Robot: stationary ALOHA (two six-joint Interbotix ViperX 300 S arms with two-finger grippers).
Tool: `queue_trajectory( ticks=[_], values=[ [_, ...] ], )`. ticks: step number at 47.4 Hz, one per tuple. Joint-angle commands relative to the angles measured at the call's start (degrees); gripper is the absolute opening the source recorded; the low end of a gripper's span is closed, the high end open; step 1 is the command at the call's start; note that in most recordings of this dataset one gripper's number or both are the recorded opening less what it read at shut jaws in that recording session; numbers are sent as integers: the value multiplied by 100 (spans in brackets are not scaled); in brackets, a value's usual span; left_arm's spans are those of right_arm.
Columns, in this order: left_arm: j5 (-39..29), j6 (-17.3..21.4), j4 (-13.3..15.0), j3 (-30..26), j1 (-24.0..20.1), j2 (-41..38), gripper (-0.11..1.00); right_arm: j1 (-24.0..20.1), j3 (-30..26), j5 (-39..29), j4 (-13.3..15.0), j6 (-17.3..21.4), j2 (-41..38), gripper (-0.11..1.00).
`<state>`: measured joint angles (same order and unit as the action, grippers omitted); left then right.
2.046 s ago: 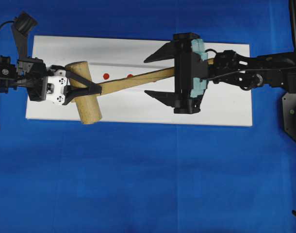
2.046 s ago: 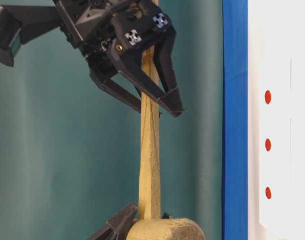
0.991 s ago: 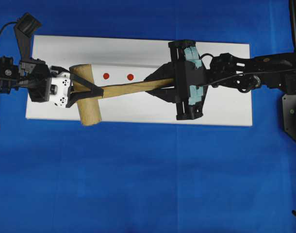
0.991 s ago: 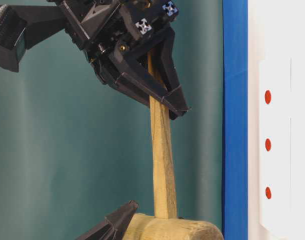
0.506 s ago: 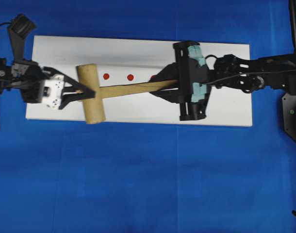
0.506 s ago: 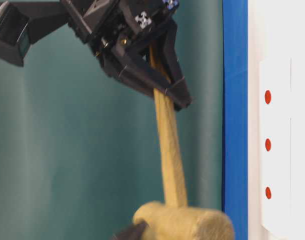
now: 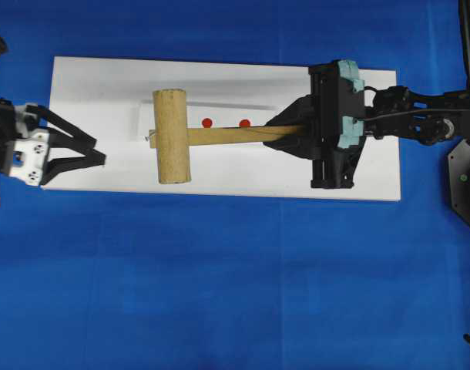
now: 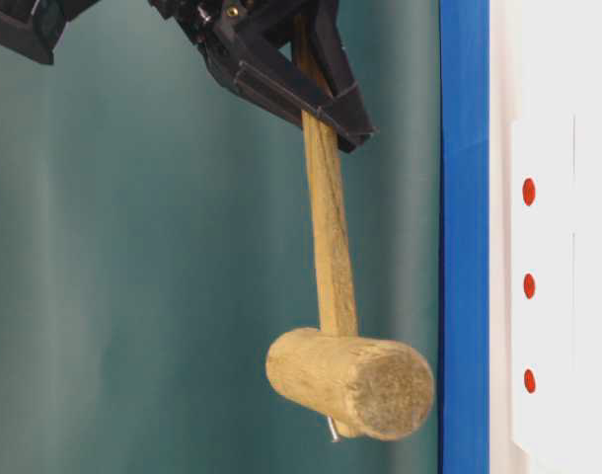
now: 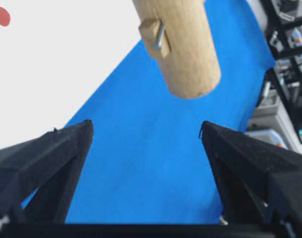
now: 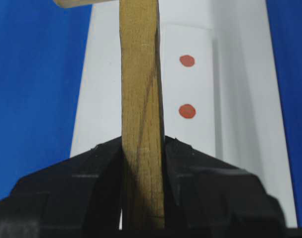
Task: Hit the mark with a hammer.
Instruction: 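Open the left gripper and pull the left arm back, then carry the mallet below the board and lower it onto the table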
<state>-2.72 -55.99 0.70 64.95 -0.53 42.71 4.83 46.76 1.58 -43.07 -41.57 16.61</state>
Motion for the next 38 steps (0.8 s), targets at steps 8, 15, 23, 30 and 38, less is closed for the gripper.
queue_trajectory(
  ticks=[8, 15, 23, 30, 38],
  values=[
    [-44, 281, -53, -18, -53, 114, 87, -44, -149, 62, -114, 44, 62, 10],
    [-105, 1195, -97, -9, -290, 79, 86, -352, -255, 97, -439, 167, -167, 10],
    [-105, 2689, -97, 9, -510, 79, 86, -1028, -299, 668, -940, 413, -492, 10],
    [-70, 3797, -88, 18, -712, 88, 86, -1784, -316, 1512, -1397, 501, -738, 10],
    [-62, 4377, -70, 70, -967, 123, 86, -2514, -483, 2250, -1986, 501, -1125, 10]
  ],
)
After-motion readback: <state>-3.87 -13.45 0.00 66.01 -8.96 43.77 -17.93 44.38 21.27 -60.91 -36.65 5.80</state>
